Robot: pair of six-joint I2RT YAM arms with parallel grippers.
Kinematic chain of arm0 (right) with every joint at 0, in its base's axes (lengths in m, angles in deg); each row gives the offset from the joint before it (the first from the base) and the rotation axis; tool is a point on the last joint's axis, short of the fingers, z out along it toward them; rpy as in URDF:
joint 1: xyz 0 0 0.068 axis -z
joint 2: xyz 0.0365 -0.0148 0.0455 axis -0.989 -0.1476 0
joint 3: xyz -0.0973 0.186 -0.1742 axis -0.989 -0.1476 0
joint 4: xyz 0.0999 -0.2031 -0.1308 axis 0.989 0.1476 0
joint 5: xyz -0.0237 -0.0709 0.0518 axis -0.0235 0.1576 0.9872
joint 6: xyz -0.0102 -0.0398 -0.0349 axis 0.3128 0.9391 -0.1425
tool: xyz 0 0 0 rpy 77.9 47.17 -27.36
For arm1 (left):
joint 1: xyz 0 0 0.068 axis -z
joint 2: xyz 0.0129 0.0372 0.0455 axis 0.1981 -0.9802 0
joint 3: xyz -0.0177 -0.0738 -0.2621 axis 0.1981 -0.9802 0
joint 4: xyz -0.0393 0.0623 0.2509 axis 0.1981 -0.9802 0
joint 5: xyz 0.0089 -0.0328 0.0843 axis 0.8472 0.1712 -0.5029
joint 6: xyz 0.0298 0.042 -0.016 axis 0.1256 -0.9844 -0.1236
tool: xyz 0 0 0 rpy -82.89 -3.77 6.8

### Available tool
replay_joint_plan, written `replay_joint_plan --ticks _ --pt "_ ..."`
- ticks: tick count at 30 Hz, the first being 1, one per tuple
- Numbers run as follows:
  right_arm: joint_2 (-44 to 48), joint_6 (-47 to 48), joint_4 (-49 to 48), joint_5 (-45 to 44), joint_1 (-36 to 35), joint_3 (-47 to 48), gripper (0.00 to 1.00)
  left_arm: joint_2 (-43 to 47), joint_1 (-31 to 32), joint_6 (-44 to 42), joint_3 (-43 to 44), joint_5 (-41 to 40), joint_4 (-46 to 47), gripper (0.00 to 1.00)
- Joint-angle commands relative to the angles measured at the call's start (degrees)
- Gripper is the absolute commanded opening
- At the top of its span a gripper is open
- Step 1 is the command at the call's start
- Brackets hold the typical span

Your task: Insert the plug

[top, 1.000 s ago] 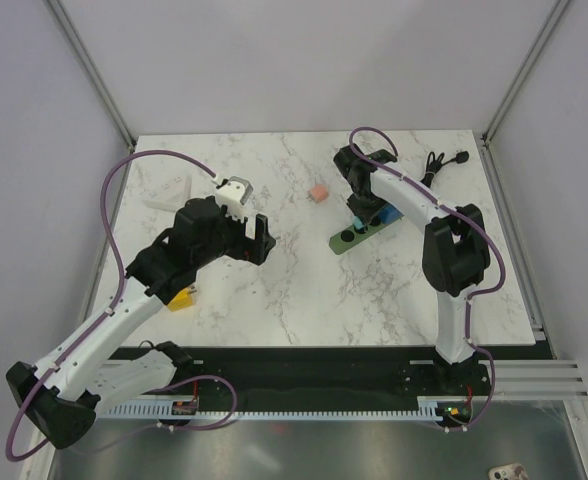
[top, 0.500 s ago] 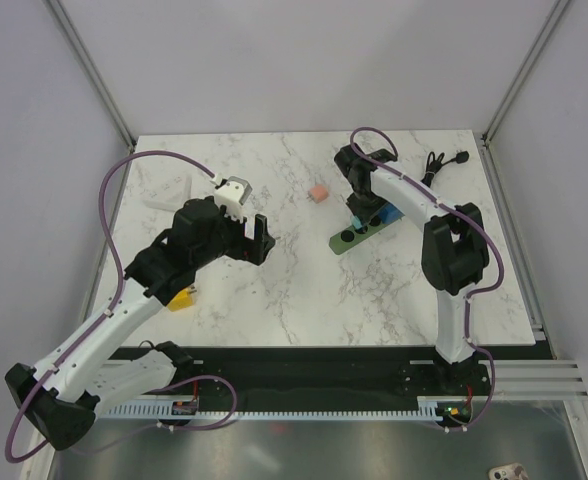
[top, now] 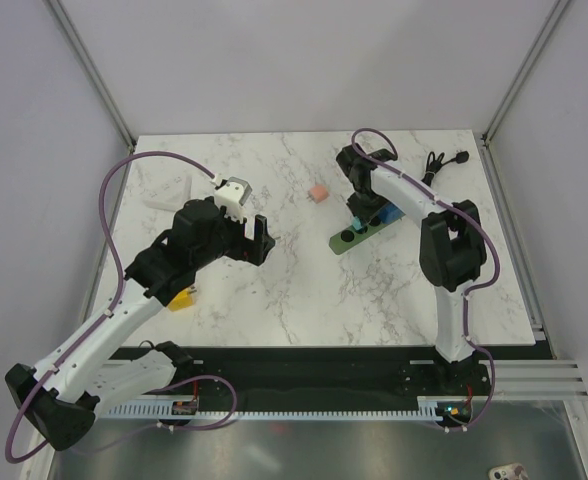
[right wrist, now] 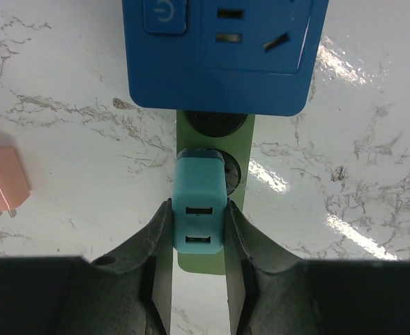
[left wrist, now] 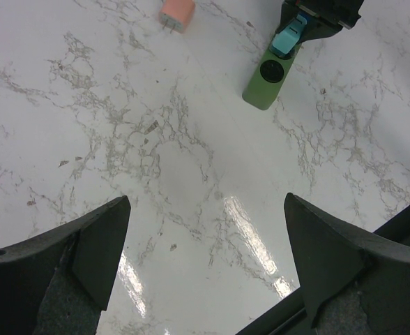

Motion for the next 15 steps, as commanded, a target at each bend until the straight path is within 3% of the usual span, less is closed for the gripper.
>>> replay_joint_plan --ticks 1,15 --pt "-5.5 -0.2 -2.1 2.1 0.3 -4.5 0.0 0.7 0.0 0.2 0.0 -0.9 2.3 0.98" --pt "-10.1 0.4 -5.2 2.8 0.7 -7.7 0.0 0.7 0.0 0.1 -0.1 -0.9 2.4 0.98"
